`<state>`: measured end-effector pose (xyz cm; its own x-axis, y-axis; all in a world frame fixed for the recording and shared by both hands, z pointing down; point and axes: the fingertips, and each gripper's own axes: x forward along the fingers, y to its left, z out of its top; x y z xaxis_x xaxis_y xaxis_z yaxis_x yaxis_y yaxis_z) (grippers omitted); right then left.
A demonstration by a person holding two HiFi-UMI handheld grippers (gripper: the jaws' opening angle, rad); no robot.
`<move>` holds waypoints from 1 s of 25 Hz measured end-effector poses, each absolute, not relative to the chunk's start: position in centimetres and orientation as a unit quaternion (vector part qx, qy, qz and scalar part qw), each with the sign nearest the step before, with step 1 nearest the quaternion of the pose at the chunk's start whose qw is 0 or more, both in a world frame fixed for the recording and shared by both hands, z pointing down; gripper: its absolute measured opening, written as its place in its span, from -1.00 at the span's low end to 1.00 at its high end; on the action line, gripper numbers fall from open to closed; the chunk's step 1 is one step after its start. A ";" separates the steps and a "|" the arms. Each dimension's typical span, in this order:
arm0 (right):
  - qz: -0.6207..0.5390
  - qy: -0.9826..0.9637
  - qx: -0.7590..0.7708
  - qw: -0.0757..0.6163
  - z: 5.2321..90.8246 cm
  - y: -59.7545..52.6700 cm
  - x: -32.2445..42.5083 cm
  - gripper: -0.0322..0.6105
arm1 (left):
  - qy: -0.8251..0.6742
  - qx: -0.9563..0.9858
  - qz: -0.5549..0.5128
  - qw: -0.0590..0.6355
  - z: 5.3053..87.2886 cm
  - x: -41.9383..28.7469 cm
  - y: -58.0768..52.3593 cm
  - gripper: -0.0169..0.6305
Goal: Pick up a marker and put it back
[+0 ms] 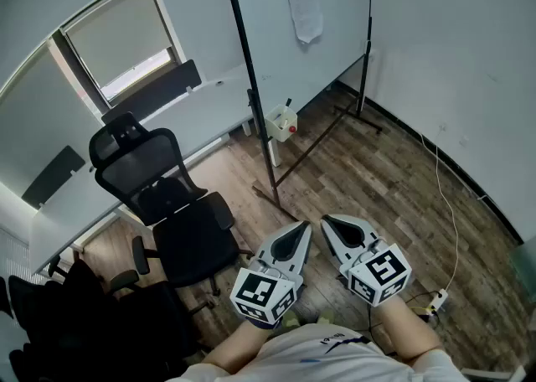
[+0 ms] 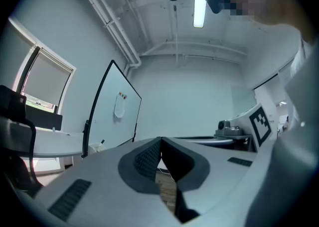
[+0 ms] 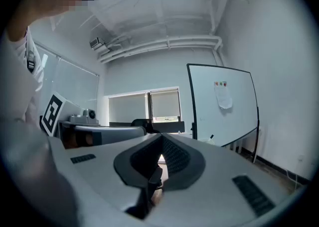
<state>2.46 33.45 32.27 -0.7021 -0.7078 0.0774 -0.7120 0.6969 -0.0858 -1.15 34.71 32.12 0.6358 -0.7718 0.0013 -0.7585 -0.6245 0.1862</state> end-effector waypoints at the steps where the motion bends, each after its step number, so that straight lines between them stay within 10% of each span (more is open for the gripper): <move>1: 0.055 -0.921 0.386 0.020 32.3 33.5 2.3 -0.86 | -0.425 0.900 -0.039 0.085 32.2 -1.3 34.7 -0.91; 25: 0.059 -0.922 0.382 0.002 32.2 31.8 -3.1 -0.85 | -0.425 0.899 -0.063 0.089 32.8 -7.5 33.4 -0.91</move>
